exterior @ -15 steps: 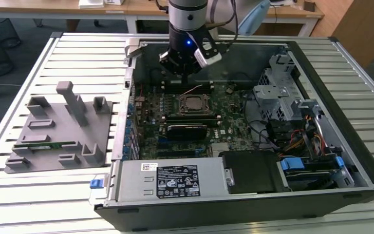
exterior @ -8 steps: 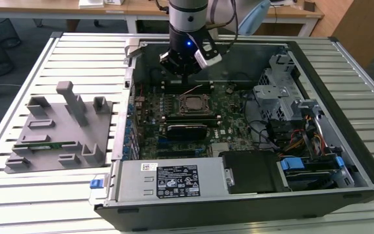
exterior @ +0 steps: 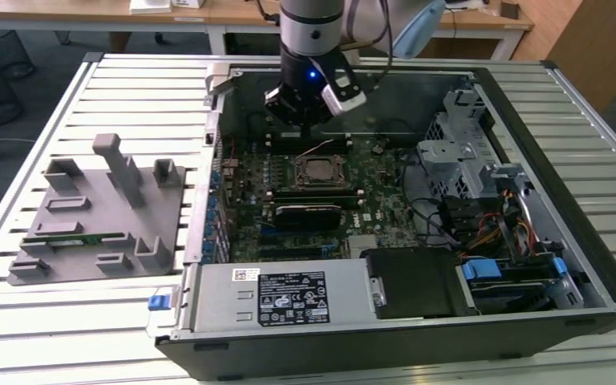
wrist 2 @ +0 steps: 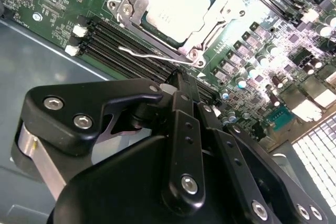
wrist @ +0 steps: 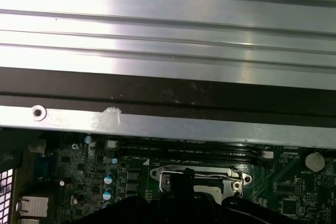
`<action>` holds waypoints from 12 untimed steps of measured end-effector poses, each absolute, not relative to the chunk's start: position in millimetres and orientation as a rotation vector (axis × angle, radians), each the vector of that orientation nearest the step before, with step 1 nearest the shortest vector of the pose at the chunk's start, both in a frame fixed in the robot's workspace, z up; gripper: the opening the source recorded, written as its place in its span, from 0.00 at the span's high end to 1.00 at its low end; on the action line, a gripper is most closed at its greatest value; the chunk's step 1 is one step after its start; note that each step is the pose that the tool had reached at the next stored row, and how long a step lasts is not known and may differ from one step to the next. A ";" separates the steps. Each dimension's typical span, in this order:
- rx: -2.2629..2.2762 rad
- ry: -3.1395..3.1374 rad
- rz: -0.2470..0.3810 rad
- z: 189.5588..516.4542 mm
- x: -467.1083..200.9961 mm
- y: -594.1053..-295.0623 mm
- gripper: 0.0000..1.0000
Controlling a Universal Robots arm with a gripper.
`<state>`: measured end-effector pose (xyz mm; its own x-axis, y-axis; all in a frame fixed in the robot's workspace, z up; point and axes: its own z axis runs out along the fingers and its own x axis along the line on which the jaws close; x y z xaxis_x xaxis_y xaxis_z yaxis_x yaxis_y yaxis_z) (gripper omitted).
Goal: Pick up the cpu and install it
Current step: 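Install the first cpu locking lever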
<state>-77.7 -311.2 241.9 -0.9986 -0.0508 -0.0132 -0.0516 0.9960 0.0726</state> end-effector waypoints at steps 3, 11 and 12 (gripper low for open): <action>-0.080 3.127 0.114 240.4 -75.6 -311.2 0.89; -0.080 3.127 0.114 238.1 -74.0 -311.2 0.89; -0.080 3.127 0.114 237.8 -73.8 -311.2 0.89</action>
